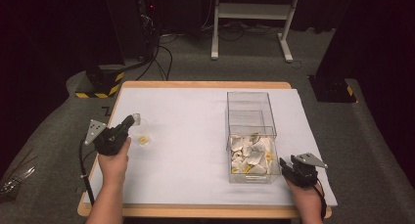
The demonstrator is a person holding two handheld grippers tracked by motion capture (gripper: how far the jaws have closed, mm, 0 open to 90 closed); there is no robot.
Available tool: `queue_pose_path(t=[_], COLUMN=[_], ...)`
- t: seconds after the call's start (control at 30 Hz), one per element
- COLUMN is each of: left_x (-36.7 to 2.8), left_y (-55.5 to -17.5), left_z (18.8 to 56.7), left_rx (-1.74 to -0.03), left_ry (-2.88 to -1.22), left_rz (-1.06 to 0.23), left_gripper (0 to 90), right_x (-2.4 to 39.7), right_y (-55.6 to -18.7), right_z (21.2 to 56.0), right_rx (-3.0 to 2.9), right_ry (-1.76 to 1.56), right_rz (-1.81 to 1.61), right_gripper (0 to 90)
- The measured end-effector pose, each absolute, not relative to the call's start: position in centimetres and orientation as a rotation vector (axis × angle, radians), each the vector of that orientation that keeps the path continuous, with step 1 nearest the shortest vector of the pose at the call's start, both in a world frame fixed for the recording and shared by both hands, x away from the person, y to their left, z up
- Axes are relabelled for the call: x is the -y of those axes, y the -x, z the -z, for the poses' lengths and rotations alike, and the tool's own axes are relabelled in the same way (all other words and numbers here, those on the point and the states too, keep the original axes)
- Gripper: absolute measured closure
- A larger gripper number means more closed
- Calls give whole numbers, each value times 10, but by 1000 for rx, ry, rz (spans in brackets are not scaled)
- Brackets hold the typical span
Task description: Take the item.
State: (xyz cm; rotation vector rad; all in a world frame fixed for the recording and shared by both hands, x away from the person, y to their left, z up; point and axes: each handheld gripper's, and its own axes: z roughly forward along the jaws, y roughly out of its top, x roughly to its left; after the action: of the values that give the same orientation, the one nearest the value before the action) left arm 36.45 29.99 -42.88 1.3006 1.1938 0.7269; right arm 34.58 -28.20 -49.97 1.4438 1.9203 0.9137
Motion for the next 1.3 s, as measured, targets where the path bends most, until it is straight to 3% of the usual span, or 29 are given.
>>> queue_pose_path(t=[0.77,1.3], left_x=[-299,-285], left_y=[-369,-360], left_z=[454,449], left_rx=[-1262,-1217], left_ry=[-1373,-1393], left_rz=[-723,-765], left_gripper=[895,752], right_x=[281,282], right_y=[-346,-346], right_z=[500,500], right_rx=[-1919,-1922], right_ry=[-1446,-1441], right_rz=[-908,-913], right_gripper=[525,524])
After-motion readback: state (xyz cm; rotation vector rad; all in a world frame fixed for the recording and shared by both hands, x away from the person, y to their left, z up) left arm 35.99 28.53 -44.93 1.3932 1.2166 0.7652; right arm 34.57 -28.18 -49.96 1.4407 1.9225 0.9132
